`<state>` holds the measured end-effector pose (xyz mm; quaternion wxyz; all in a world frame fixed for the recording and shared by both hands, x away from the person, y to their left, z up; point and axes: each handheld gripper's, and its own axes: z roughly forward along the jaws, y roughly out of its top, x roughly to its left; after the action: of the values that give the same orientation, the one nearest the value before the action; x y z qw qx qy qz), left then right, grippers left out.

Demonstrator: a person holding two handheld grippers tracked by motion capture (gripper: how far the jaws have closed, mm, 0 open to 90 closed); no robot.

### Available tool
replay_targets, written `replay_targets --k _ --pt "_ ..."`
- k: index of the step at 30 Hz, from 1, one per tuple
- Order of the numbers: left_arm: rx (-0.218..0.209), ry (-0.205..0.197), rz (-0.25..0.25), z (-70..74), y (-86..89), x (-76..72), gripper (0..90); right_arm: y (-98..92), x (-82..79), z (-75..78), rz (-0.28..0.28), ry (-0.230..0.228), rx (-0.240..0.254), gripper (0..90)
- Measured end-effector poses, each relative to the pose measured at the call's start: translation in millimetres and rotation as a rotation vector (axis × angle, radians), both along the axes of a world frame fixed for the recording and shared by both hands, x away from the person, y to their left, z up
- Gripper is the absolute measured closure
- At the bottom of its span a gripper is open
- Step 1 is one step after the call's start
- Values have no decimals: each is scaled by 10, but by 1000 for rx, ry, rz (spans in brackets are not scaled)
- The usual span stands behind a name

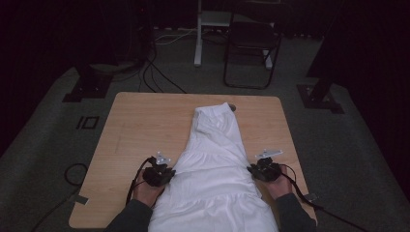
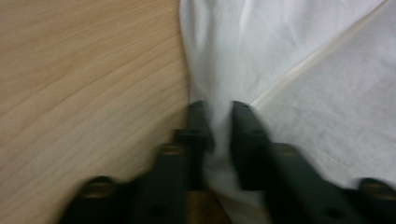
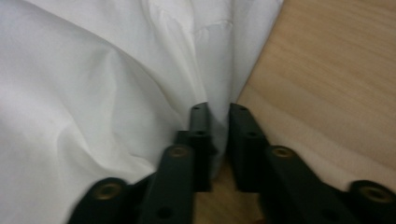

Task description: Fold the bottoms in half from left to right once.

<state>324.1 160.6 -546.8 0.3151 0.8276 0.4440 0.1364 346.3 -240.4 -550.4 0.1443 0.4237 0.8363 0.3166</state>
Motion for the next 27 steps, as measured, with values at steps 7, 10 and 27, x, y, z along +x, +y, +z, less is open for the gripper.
replay_targets --k 7,10,27 --pt "-70 -70 14 272 -4 170 597 37 196 267 -12 -113 68 419" --pt "-50 -112 -31 289 -212 294 593 261 522 376 4 -145 62 392" --pt "-26 -104 -63 -81 -495 388 587 746 1324 269 26 -121 24 876"
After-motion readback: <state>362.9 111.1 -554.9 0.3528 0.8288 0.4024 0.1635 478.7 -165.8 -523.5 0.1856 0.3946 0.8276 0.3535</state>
